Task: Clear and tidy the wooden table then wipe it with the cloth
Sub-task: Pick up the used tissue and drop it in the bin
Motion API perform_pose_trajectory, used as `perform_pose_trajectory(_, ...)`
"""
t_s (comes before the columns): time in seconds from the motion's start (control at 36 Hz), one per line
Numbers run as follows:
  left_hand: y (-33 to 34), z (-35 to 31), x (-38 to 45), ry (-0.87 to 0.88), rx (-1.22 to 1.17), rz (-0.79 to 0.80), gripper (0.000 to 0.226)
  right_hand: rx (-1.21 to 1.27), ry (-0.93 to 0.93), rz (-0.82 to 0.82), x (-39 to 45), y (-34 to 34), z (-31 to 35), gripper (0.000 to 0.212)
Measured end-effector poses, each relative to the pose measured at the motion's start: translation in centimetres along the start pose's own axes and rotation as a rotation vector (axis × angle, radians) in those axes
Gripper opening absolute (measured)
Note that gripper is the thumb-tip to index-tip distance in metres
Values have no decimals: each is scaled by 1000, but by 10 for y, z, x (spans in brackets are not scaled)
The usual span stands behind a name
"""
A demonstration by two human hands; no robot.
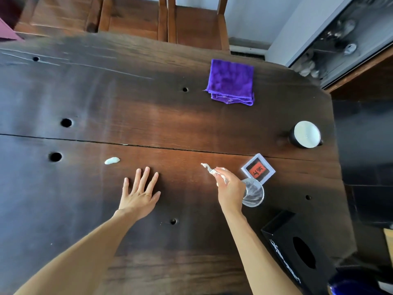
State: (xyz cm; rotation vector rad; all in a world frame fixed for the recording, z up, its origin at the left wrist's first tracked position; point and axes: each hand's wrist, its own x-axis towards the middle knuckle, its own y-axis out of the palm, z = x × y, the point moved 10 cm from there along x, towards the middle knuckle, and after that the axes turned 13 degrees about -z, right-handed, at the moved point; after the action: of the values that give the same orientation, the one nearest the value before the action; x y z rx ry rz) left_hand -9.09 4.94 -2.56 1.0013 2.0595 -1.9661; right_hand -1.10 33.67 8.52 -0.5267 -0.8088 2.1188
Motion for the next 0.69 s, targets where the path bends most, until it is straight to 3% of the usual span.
perform_pose_trajectory(0.11,-25,-1,-7,-11,-45,126,72,25,37,32,-4,-18,12,27)
perform_pose_trajectory(0.28,-68,-7,-23,-176,-184,168,58,10,-4,50,-12,-46,42,28)
perform_pose_trajectory(0.5,-132,-47,-75,-9,-181,-374,49,-10,-113,17,-31,-96,74,29)
perform_pose_trajectory(0.69,-173,-78,-138,93,-91,-679,59,53,-185,-95,-63,-149,92,21)
